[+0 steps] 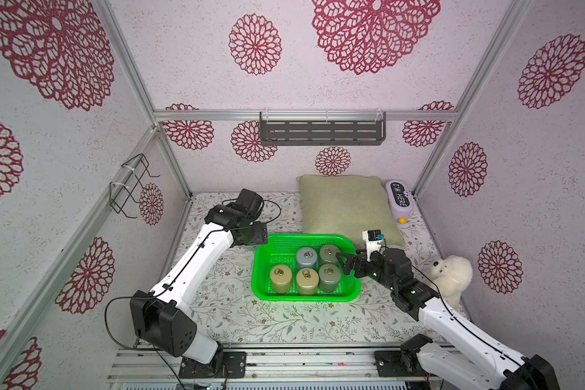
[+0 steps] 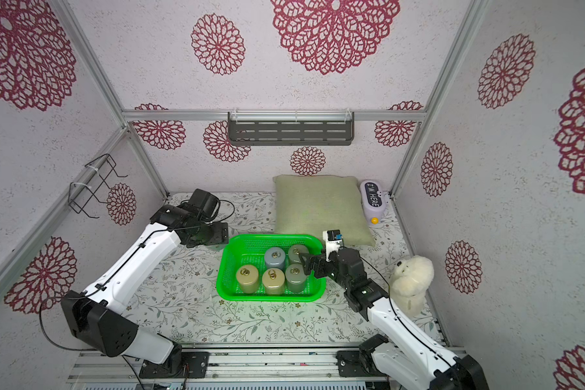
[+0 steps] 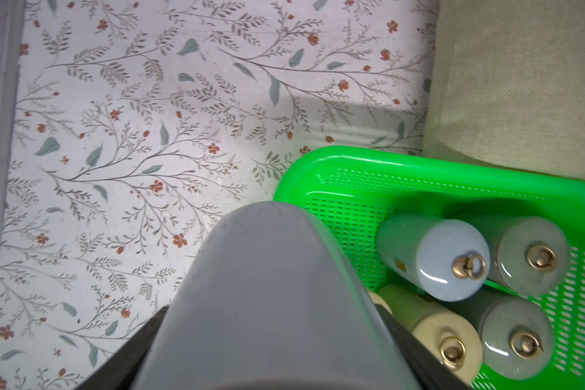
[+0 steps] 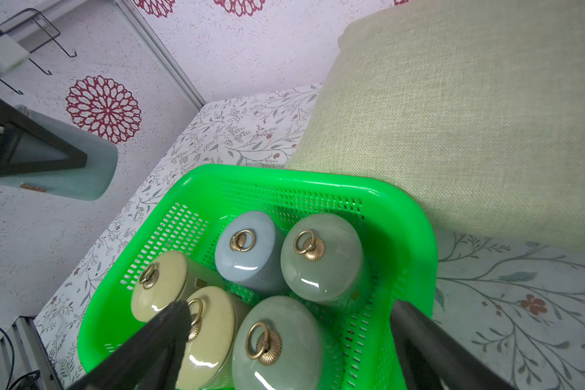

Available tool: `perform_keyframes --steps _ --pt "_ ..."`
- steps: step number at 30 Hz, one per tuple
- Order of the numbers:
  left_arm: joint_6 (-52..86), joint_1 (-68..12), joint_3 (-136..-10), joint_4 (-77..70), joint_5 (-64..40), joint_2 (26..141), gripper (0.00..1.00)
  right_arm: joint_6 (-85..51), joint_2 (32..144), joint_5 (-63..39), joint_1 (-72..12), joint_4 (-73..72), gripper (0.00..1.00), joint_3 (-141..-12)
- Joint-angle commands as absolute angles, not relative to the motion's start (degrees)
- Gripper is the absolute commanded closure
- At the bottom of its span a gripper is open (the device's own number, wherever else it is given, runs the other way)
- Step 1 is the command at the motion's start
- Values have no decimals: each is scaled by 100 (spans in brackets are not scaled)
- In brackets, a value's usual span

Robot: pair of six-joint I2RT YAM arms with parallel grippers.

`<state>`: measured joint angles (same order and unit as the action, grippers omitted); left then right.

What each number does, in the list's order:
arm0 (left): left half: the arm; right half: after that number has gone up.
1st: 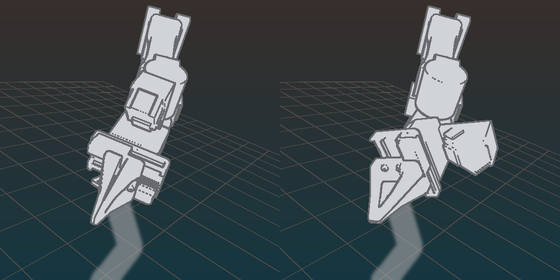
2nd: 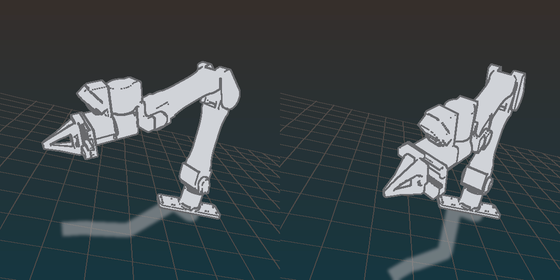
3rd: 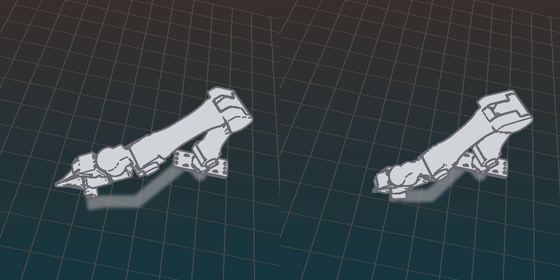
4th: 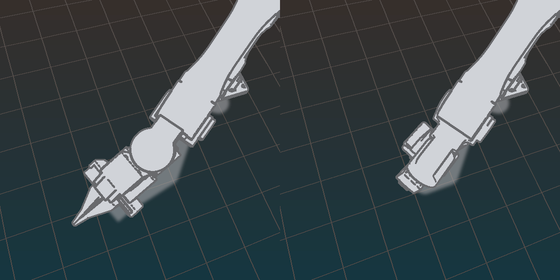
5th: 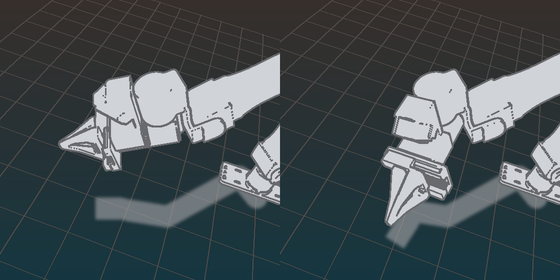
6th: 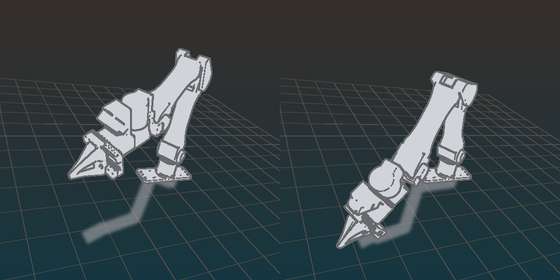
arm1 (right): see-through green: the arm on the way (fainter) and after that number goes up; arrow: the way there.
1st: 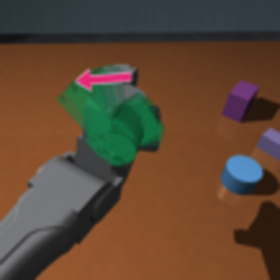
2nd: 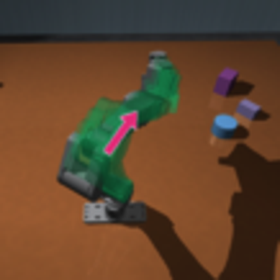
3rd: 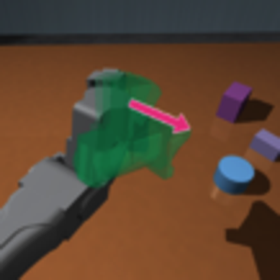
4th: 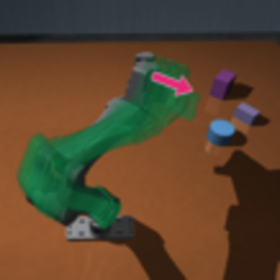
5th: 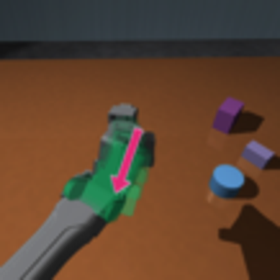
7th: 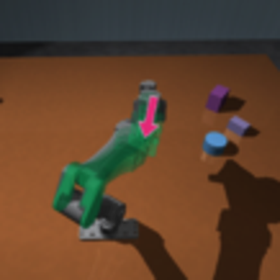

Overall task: Take the tea canister out of the basket
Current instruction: Place the tea canister at the center of the board.

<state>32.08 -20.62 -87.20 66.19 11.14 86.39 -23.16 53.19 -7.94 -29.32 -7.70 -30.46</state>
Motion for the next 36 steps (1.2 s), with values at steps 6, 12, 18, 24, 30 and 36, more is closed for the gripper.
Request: perform_keyframes --steps 6,12,18,24,30,36 --pt "3347 -1212 -8324 6217 1301 8217 24 -2417 5264 -1091 -2972 -1081 1 -2993" --pt "3275 -678 -8092 5926 1164 8441 24 -2395 5170 -1108 -3054 -1090 1 -2988" --pt "3170 -468 -8115 5620 974 9050 23 -2365 5155 -1102 -3116 -1099 1 -2988" --pt "3180 -439 -8235 5336 623 9770 24 -2341 5183 -1072 -3184 -1116 1 -2986" --pt "3172 -431 -8525 5206 492 10400 23 -2273 5237 -1125 -3261 -1184 1 -2988" --pt "3203 -439 -8500 5079 175 10730 24 -2198 5290 -913 -3401 -1134 1 -3015"
